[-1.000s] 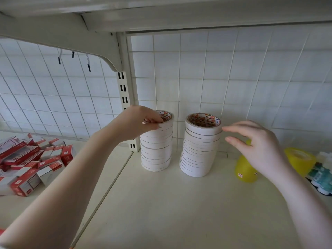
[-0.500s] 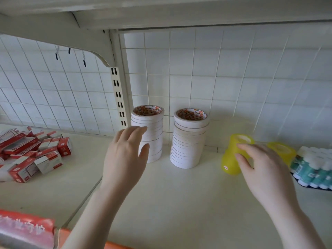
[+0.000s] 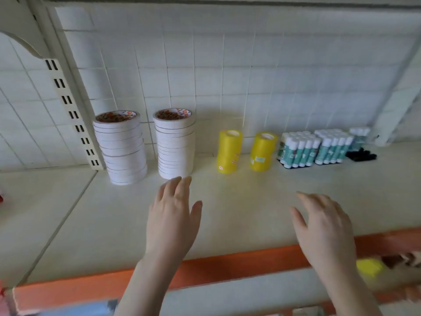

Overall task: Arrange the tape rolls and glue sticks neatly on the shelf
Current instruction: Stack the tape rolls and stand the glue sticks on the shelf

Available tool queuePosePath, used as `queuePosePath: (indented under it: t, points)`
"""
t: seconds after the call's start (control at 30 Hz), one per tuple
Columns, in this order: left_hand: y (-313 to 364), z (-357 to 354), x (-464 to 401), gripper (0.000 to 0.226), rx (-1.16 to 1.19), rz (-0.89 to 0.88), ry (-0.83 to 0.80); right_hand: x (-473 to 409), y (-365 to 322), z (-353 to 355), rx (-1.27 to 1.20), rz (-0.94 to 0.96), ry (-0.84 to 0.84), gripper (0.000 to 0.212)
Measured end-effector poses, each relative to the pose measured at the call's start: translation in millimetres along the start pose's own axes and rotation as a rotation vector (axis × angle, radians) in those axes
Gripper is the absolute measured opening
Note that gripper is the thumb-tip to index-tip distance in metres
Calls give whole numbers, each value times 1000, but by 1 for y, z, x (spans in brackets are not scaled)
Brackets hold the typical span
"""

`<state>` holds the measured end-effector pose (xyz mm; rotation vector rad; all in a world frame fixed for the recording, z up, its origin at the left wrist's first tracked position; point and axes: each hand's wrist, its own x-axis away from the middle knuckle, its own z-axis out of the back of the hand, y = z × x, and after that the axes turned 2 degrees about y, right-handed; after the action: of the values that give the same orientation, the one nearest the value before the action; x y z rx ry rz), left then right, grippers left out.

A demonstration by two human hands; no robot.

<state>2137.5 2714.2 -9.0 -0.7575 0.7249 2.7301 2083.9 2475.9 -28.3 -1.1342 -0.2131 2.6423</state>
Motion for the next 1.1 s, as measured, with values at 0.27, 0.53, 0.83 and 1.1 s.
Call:
queuePosePath:
  t: [0.27, 0.53, 0.83, 1.1]
  points:
    - [114, -50, 4, 51, 106, -154, -110, 6, 110, 45, 102, -184, 65, 28]
    - [314, -145, 24, 51, 199, -257, -185, 5, 311, 104, 169, -300, 59, 31]
    - [574, -253, 36, 52, 286, -313, -290, -48, 564, 164, 287, -299, 53, 24]
    - [712, -355, 9, 48, 291, -350, -266, -102, 729, 151, 215, -355, 38, 22]
